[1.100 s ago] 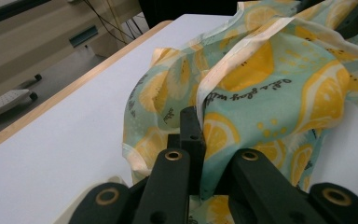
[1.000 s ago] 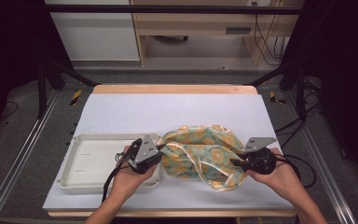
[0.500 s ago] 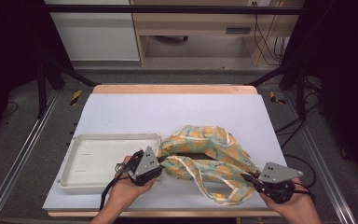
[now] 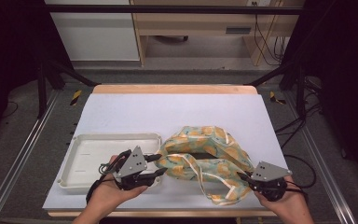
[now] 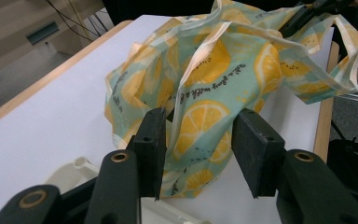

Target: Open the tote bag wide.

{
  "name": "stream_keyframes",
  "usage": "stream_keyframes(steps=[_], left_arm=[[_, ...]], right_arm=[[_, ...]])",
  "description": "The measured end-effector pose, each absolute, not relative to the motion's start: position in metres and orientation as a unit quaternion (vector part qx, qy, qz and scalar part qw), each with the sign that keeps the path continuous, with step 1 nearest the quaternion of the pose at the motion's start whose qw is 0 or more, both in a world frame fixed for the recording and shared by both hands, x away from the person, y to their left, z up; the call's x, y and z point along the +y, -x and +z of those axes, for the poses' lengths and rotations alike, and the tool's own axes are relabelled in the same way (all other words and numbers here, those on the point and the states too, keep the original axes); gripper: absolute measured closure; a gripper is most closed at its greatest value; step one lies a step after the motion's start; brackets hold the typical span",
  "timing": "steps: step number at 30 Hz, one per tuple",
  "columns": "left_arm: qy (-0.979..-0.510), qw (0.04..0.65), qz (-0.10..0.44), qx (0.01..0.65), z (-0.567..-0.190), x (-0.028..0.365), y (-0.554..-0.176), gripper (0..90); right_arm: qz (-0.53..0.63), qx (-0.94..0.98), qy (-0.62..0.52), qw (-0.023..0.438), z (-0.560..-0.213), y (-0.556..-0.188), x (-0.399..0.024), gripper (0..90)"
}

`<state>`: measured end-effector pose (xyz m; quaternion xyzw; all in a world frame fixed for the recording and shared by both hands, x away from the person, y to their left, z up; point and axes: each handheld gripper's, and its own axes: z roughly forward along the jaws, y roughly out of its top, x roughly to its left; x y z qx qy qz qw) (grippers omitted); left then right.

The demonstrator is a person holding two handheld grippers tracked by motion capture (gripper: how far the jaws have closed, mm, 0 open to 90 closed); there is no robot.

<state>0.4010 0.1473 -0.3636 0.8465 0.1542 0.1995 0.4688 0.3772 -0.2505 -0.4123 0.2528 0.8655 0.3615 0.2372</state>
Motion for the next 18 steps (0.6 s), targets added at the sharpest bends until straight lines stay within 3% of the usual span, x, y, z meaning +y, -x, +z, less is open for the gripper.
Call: stream_keyframes(steps=[9, 18], left_arm=[[-0.852, 0.463, 0.208, 0.127, -0.337, 0.130, -0.418, 58.0], [-0.889, 0.419, 0.149, 0.109, -0.377, 0.097, -0.438, 51.1]], right_arm=[[0.365, 0.866, -0.249, 0.235, -0.413, -0.376, -0.250, 90.0], [0.380, 0.858, -0.253, 0.236, -0.410, -0.379, -0.250, 90.0]])
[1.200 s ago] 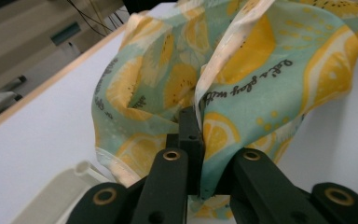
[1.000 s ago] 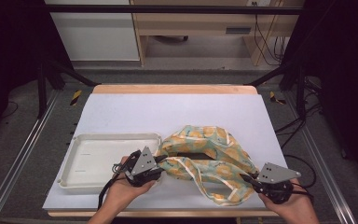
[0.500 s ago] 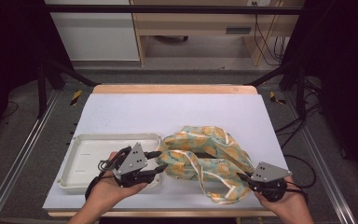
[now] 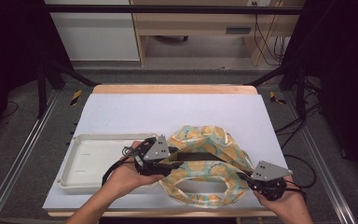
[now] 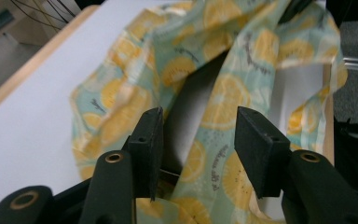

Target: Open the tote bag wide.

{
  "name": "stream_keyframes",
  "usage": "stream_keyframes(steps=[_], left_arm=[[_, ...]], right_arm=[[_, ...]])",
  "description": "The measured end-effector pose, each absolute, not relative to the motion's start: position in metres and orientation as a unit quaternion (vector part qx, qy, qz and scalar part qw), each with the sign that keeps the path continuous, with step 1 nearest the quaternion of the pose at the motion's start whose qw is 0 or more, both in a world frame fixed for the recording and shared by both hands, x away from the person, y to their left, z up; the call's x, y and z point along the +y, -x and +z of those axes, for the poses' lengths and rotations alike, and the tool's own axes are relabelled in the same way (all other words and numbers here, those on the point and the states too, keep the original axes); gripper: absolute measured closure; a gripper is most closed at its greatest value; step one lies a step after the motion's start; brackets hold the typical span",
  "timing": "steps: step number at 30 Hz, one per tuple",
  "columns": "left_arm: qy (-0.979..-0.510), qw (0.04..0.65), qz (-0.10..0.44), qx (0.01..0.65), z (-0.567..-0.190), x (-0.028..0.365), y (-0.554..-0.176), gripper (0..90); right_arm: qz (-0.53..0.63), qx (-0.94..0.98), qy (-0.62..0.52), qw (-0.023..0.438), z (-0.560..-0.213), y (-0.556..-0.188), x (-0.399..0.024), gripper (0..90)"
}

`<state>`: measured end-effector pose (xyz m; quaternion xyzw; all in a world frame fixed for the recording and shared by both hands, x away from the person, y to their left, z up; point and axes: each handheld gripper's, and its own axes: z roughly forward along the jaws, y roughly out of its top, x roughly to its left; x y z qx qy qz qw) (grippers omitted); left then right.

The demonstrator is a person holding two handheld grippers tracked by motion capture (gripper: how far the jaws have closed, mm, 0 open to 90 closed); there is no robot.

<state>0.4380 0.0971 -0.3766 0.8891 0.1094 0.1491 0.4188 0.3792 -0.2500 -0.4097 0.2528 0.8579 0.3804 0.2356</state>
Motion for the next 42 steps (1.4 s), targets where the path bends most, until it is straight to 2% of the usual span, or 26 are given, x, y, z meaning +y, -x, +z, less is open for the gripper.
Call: stream_keyframes(steps=[7, 13, 15, 18, 21, 25, 27, 32, 42], left_arm=[[-0.906, 0.386, 0.133, 0.106, -0.401, 0.089, -0.447, 37.7], [-0.915, 0.380, 0.101, 0.095, -0.407, 0.081, -0.452, 32.7], [-0.924, 0.358, 0.100, 0.088, -0.409, 0.076, -0.452, 32.9], [-0.929, 0.347, 0.097, 0.085, -0.412, 0.074, -0.451, 37.8], [-0.928, 0.344, 0.109, 0.092, -0.411, 0.075, -0.450, 50.8], [-0.921, 0.360, 0.107, 0.100, -0.409, 0.081, -0.445, 79.2], [-0.920, 0.364, 0.105, 0.096, -0.409, 0.083, -0.440, 85.9], [-0.923, 0.361, 0.100, 0.088, -0.417, 0.083, -0.426, 89.8], [-0.927, 0.348, 0.103, 0.096, -0.441, 0.070, -0.418, 90.0]], right_arm=[[0.391, 0.857, -0.242, 0.232, -0.401, -0.377, -0.247, 90.0], [0.405, 0.852, -0.237, 0.231, -0.394, -0.374, -0.247, 90.0], [0.410, 0.850, -0.236, 0.231, -0.391, -0.374, -0.247, 90.0], [0.412, 0.849, -0.234, 0.232, -0.388, -0.374, -0.247, 90.0], [0.411, 0.850, -0.232, 0.234, -0.385, -0.374, -0.247, 90.0], [0.409, 0.851, -0.231, 0.237, -0.385, -0.372, -0.248, 90.0], [0.403, 0.854, -0.231, 0.236, -0.387, -0.370, -0.249, 90.0], [0.376, 0.867, -0.233, 0.229, -0.406, -0.365, -0.252, 90.0], [0.298, 0.900, -0.234, 0.217, -0.440, -0.369, -0.253, 90.0]])
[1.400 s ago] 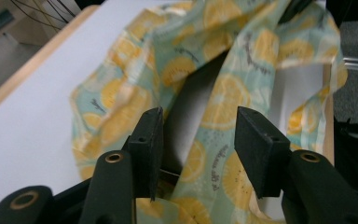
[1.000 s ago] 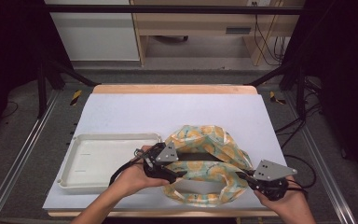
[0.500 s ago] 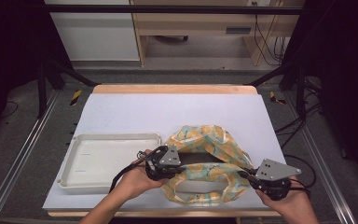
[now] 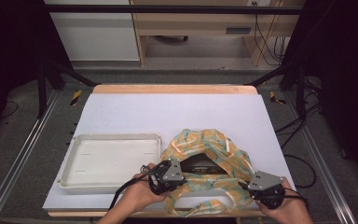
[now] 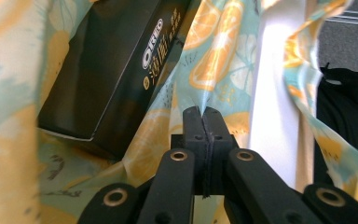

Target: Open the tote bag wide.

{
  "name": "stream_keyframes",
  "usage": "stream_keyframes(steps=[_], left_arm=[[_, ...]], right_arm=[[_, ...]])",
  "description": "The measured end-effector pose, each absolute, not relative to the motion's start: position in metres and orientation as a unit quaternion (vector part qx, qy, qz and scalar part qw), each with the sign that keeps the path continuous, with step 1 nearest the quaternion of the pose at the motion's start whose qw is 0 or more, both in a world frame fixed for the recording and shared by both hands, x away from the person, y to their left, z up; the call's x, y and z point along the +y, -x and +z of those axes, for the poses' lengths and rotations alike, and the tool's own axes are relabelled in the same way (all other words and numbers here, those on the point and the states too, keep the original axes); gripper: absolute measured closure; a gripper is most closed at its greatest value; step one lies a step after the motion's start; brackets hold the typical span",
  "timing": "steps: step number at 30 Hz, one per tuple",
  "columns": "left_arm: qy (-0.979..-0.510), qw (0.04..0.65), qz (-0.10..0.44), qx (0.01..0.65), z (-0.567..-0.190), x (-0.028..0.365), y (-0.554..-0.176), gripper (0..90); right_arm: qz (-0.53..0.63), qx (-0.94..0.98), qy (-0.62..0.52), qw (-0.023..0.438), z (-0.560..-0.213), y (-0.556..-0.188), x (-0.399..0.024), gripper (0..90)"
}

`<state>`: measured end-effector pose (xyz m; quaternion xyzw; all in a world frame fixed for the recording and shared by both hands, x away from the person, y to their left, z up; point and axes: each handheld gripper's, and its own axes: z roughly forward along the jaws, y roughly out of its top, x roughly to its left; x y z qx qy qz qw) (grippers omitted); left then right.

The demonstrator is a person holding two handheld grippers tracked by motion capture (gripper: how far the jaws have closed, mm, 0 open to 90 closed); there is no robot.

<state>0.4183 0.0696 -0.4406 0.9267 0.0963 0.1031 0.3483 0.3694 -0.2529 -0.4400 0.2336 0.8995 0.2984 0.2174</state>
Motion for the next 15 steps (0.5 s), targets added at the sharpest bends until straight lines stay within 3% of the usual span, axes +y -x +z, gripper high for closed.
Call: stream_keyframes(steps=[2, 7, 15], left_arm=[[-0.927, 0.346, 0.109, 0.097, -0.444, 0.066, -0.417, 90.0], [-0.930, 0.338, 0.114, 0.089, -0.448, 0.063, -0.413, 90.0], [-0.928, 0.343, 0.115, 0.089, -0.449, 0.064, -0.412, 90.0]], right_arm=[[0.293, 0.901, -0.241, 0.208, -0.444, -0.370, -0.253, 87.1], [0.311, 0.893, -0.244, 0.217, -0.428, -0.367, -0.252, 61.0], [0.346, 0.870, -0.261, 0.234, -0.391, -0.376, -0.243, 37.1]])
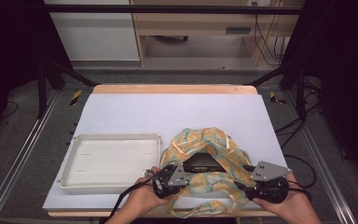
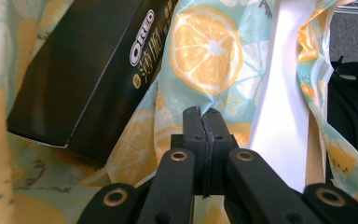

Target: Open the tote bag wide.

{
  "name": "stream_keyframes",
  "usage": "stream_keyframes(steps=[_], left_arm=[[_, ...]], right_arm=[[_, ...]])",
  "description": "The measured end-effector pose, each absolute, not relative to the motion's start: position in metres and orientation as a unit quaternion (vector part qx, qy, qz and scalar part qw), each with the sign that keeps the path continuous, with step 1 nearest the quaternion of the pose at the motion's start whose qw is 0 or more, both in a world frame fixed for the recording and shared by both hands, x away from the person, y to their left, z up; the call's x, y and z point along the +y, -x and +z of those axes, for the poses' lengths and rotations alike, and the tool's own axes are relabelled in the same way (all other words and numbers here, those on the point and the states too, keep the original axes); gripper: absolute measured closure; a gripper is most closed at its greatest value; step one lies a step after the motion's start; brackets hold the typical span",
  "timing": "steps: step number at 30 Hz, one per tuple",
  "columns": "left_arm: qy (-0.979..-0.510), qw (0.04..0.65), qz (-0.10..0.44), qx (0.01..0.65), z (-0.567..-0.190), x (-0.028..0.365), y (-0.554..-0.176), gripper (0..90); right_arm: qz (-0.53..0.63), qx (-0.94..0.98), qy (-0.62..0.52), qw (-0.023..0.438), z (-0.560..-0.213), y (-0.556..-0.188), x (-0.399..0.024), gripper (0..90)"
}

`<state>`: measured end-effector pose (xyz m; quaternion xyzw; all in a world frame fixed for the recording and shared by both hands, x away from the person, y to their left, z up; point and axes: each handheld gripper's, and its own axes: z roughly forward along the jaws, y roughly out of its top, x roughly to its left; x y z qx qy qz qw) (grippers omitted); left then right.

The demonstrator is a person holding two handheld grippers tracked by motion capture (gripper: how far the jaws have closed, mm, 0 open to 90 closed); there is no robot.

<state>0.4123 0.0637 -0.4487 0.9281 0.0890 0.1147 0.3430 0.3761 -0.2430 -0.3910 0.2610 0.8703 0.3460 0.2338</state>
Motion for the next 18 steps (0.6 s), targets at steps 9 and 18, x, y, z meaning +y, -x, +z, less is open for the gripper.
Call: stream_keyframes(steps=[9, 18], left_arm=[[-0.930, 0.337, 0.115, 0.088, -0.445, 0.064, -0.414, 90.0], [-0.940, 0.315, 0.096, 0.084, -0.434, 0.066, -0.415, 90.0]], right_arm=[[0.308, 0.854, -0.333, 0.256, -0.391, -0.425, -0.222, 21.1], [0.243, 0.878, -0.350, 0.216, -0.396, -0.447, -0.201, 40.2]])
